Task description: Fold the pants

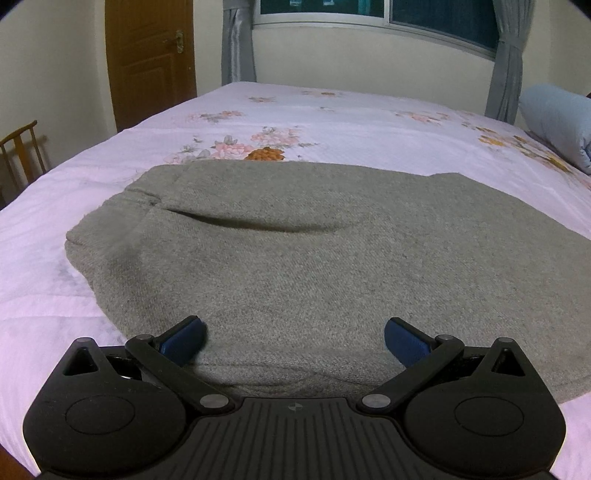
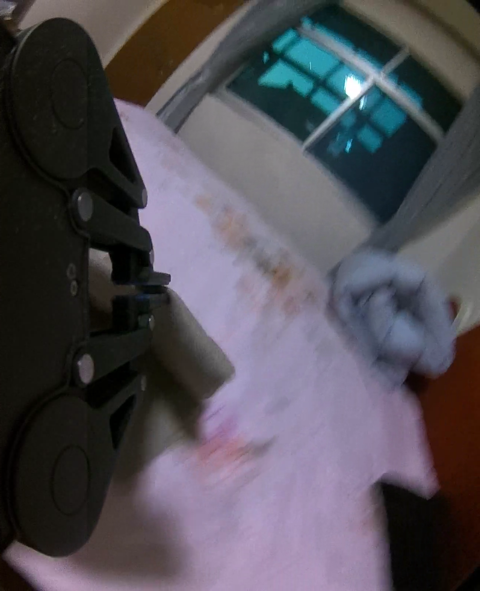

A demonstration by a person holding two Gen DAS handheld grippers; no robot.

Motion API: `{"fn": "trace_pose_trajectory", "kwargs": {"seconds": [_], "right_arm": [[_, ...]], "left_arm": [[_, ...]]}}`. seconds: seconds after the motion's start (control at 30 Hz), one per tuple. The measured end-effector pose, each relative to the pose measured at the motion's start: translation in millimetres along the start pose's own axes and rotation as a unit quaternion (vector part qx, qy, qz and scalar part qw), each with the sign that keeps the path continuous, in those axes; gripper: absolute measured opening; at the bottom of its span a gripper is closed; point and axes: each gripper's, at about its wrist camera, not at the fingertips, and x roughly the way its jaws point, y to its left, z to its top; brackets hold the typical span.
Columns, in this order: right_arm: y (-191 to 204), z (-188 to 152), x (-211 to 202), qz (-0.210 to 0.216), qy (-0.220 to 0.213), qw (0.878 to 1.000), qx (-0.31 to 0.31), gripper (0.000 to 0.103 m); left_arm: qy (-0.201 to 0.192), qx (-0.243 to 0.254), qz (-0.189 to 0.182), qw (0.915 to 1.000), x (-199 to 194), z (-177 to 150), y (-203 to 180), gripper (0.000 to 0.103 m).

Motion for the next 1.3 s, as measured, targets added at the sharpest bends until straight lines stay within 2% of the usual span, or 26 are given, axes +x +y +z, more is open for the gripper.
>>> {"fn": "trace_pose_trajectory", "kwargs": {"seconds": [0.07, 0.13, 0.27, 0.33, 0.4, 0.47, 0.5, 0.57, 0.63, 0.7, 0.8, 0.9, 0.97, 1.0, 1.03, 1.13, 1.23, 1.3], "right_arm": [[15.8, 18.6, -5.2, 0.002, -0.014, 1.0, -0.025, 0.0], [14.0, 22.7, -13.1, -0.007, -0.015, 0.999, -0.029, 0.0], [-35.8, -9.1, -19.3, -0.064, 0.023, 0.998, 0.012, 0.0], [-52.6, -27.4, -17.6, -0.068, 0.043, 0.996, 0.04, 0.001], [-46.0, -37.3, -13.1, -0.068, 0.041, 0.996, 0.03, 0.013], [-28.4, -41.4, -3.1, -0.069, 0.049, 0.996, 0.001, 0.013], [-17.8, -42.8, 2.8, -0.078, 0.054, 0.995, -0.022, 0.015], [6.8, -44.4, 17.6, -0.102, 0.054, 0.991, -0.072, 0.024], [21.1, -40.4, 31.7, -0.133, 0.051, 0.985, -0.094, 0.03], [21.0, -41.4, 35.3, -0.164, 0.045, 0.981, -0.093, 0.03], [-4.2, -45.3, 30.8, -0.175, 0.047, 0.982, -0.045, 0.03], [-38.0, -48.2, 24.8, -0.163, 0.052, 0.985, 0.024, 0.029], [-63.5, -49.8, 17.0, -0.129, 0.041, 0.985, 0.102, 0.022], [-72.7, -50.9, 17.3, -0.12, 0.042, 0.984, 0.127, 0.004], [-82.9, -52.4, 19.5, -0.108, 0.048, 0.982, 0.148, 0.0], [-87.7, -52.6, 21.3, -0.087, 0.046, 0.982, 0.16, 0.0], [-71.5, -43.5, 11.2, -0.026, 0.015, 0.987, 0.16, 0.0], [-60.0, -38.2, 0.8, 0.0, -0.004, 0.988, 0.158, 0.0]], "left_arm": [[0.001, 0.0, -0.001, 1.0, -0.2, 0.4, 0.6, 0.103], [-0.002, -0.001, -0.002, 1.0, -0.6, -0.6, 1.0, 0.103], [-0.01, -0.001, -0.001, 0.9999, -1.5, -3.3, 0.1, 0.103], [-0.008, -0.001, -0.001, 1.0, -1.6, -3.5, 0.1, 0.103], [-0.006, 0.0, -0.002, 1.0, -1.5, -3.7, -0.3, 0.103], [-0.005, 0.0, -0.002, 1.0, -1.3, -3.6, 0.1, 0.103], [-0.005, 0.0, -0.002, 1.0, -1.4, -3.6, 0.0, 0.103], [-0.005, -0.001, -0.001, 1.0, -1.3, -3.1, 0.0, 0.103], [-0.005, -0.001, -0.002, 1.0, -0.8, -2.7, 0.6, 0.103], [-0.007, -0.001, -0.003, 1.0, -0.3, -2.4, 1.7, 0.103], [-0.011, -0.002, -0.004, 0.9999, -0.7, -3.6, 1.6, 0.103], [-0.013, 0.0, -0.005, 0.9999, -0.4, -4.2, 1.8, 0.103], [-0.013, 0.001, -0.006, 0.9999, 0.0, -3.9, 2.3, 0.103], [-0.013, 0.001, -0.007, 0.9999, 0.0, -4.0, 2.6, 0.103], [-0.013, 0.001, -0.007, 0.9999, 0.1, -3.7, 2.8, 0.103], [-0.012, 0.001, -0.007, 0.9999, -0.3, -3.4, 2.4, 0.103], [-0.012, 0.001, -0.007, 0.9999, -0.3, -3.5, 2.5, 0.103], [-0.013, 0.001, -0.007, 0.9999, -0.2, -3.5, 2.5, 0.103]]}}
